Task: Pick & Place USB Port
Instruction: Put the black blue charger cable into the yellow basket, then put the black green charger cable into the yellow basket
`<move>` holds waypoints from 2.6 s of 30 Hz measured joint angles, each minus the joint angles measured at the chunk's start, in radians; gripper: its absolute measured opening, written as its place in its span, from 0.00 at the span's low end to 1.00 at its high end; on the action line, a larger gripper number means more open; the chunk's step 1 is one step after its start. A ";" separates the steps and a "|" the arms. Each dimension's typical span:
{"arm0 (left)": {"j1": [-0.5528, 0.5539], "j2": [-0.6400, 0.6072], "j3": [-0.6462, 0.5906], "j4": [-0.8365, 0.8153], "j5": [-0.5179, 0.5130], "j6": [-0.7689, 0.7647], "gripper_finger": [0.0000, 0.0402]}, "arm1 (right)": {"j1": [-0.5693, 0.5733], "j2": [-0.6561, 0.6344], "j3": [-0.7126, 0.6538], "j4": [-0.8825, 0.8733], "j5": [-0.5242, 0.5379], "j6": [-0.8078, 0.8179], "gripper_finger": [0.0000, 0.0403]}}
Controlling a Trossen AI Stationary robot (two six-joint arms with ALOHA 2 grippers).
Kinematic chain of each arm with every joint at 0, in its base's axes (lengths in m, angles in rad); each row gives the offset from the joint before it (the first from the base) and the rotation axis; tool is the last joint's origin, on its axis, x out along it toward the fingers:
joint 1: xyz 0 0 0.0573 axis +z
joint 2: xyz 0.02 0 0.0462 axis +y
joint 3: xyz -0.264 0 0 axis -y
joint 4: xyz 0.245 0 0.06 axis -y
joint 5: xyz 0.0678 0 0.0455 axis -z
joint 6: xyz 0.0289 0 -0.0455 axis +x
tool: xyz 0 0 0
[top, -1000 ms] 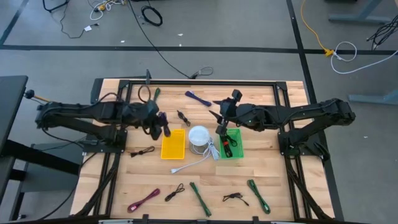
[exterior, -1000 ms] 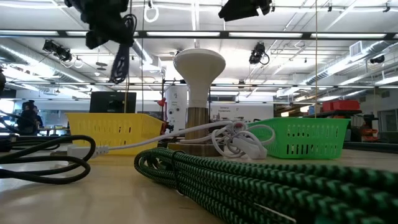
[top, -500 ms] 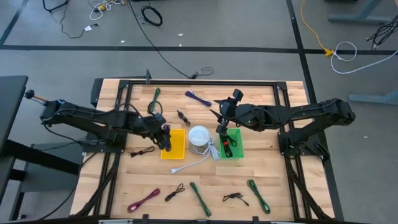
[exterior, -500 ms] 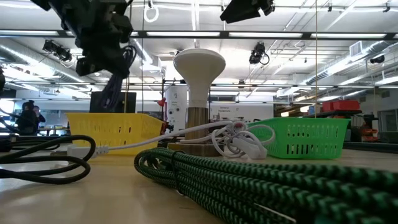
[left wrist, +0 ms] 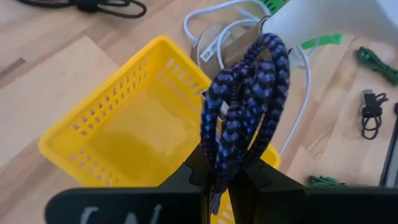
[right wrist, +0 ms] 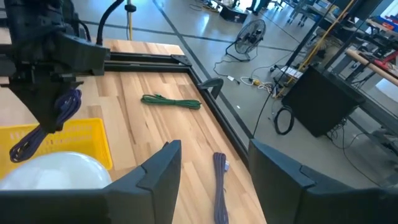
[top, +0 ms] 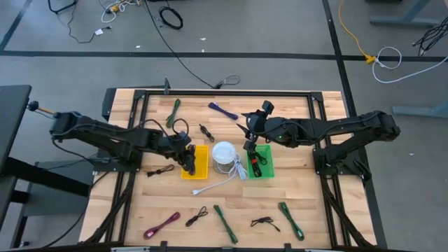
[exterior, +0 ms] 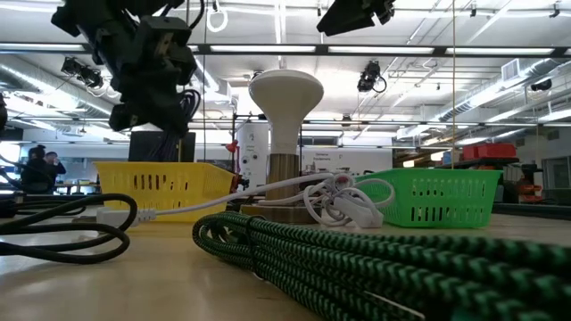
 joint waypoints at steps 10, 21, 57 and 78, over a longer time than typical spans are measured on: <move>0.000 0.073 0.000 0.025 0.011 -0.033 0.12 | 0.000 0.000 0.000 -0.006 -0.002 0.000 0.47; 0.000 0.075 0.000 0.027 -0.033 -0.003 0.15 | 0.000 0.000 0.000 -0.014 -0.003 0.000 0.47; 0.316 0.027 0.104 -0.480 -0.487 0.303 0.44 | -0.020 0.001 -0.051 0.000 -0.002 0.026 0.47; 0.933 0.226 0.077 -0.142 -0.025 0.687 0.44 | -0.020 0.001 -0.051 0.041 -0.063 0.026 0.47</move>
